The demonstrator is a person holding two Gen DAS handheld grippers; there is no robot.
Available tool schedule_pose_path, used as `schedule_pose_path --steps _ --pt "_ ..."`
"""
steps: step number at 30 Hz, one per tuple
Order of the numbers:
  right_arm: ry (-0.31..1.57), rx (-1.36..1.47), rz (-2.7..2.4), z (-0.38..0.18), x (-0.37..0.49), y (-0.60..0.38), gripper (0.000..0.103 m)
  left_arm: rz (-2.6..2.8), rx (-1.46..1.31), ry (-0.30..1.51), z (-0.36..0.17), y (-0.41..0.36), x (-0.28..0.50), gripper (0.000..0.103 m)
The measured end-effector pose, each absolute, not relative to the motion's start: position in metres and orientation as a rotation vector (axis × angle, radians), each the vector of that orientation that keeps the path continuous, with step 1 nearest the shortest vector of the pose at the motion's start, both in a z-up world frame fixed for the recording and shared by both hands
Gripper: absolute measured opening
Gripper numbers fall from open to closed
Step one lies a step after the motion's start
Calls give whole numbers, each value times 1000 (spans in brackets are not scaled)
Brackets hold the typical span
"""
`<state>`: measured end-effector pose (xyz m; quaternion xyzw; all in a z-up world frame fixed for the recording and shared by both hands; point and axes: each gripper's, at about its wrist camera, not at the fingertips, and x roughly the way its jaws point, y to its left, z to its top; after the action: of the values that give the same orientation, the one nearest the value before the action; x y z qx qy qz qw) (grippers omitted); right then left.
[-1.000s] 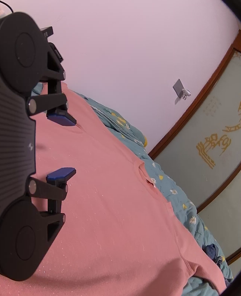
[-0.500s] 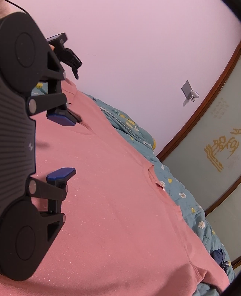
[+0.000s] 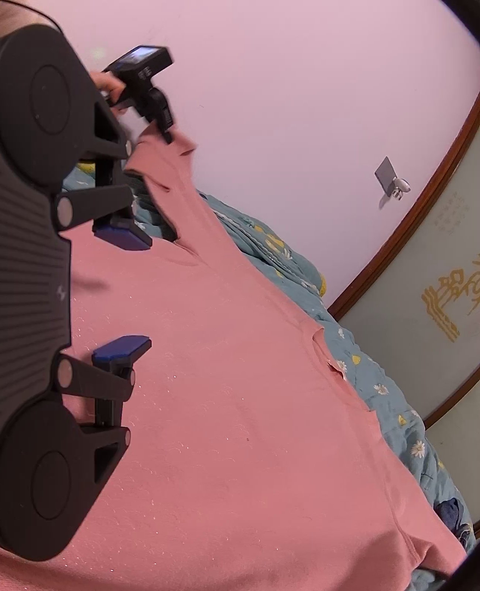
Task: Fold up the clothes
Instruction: 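Grasp the folded pink sleeve cuff with the left gripper, then pull the sleeve back out across the quilt with the left gripper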
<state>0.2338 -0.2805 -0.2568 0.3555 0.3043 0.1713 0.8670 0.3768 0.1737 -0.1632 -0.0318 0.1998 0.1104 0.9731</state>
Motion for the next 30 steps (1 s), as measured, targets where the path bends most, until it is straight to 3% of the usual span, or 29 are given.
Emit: schedule_pose_path --steps 7,10,11,14,17,22,30 --pt "642 730 369 -257 234 -279 50 289 52 522 -203 183 395 13" --pt "642 736 376 -257 235 -280 50 331 13 573 -218 189 391 31" --pt "643 738 377 -257 235 -280 50 357 -14 571 -219 193 385 48" --pt "644 752 380 -258 236 -282 50 359 -90 602 -211 203 375 57" --pt "637 771 384 -258 236 -284 51 350 -119 638 -195 207 357 72" --pt "636 782 371 -258 235 -287 51 243 -138 682 -172 182 293 73" --pt "636 735 320 -259 223 -285 51 -193 -471 829 -184 98 256 77"
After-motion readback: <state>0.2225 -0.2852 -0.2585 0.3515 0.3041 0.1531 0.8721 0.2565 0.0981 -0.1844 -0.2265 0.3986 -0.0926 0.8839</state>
